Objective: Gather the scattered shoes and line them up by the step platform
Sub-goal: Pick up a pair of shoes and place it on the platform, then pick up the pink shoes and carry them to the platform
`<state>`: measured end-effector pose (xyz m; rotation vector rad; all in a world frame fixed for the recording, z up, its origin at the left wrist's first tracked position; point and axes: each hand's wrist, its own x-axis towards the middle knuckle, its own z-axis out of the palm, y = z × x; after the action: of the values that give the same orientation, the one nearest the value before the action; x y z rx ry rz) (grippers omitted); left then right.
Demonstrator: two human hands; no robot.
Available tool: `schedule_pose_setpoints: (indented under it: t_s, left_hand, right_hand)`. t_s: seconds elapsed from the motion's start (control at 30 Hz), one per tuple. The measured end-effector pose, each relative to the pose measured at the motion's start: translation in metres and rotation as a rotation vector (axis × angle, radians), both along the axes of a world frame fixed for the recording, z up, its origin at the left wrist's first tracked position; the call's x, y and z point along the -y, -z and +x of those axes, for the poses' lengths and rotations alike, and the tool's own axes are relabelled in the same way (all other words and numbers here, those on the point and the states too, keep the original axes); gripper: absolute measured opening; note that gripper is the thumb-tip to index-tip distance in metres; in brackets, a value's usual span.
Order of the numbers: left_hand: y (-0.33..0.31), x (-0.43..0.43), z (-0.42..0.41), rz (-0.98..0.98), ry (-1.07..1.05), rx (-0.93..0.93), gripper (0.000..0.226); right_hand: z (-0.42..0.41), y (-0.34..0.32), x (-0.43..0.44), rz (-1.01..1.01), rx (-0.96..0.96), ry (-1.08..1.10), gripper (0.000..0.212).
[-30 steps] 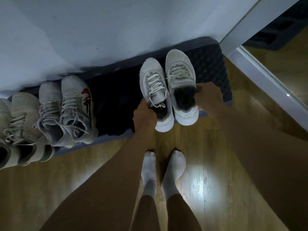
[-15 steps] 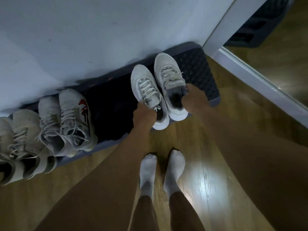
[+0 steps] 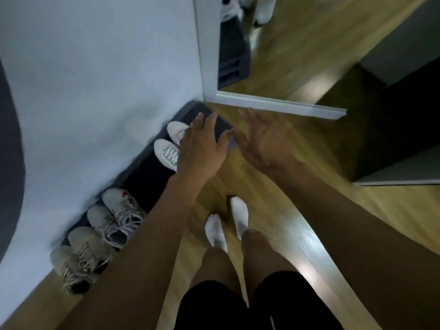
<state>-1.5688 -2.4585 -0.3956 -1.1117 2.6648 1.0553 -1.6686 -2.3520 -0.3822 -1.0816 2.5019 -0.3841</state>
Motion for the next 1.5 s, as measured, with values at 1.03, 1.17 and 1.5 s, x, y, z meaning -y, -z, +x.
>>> schedule_pose_setpoints:
  t_s: [1.03, 1.17, 1.5]
  left_hand:
    - [-0.230, -0.740, 0.066, -0.113, 1.589, -0.270, 0.052]
    - [-0.236, -0.824, 0.080, -0.098, 1.710, -0.297, 0.051]
    - [-0.246, -1.054, 0.100, 0.009, 2.007, -0.419, 0.052]
  right_hand:
    - [0.269, -0.224, -0.725, 0.063, -0.310, 1.550, 0.055]
    - [0.295, -0.230, -0.798, 0.086, -0.318, 1.656, 0.051]
    - [0.343, -0.261, -0.987, 0.199, -0.360, 1.888, 0.053]
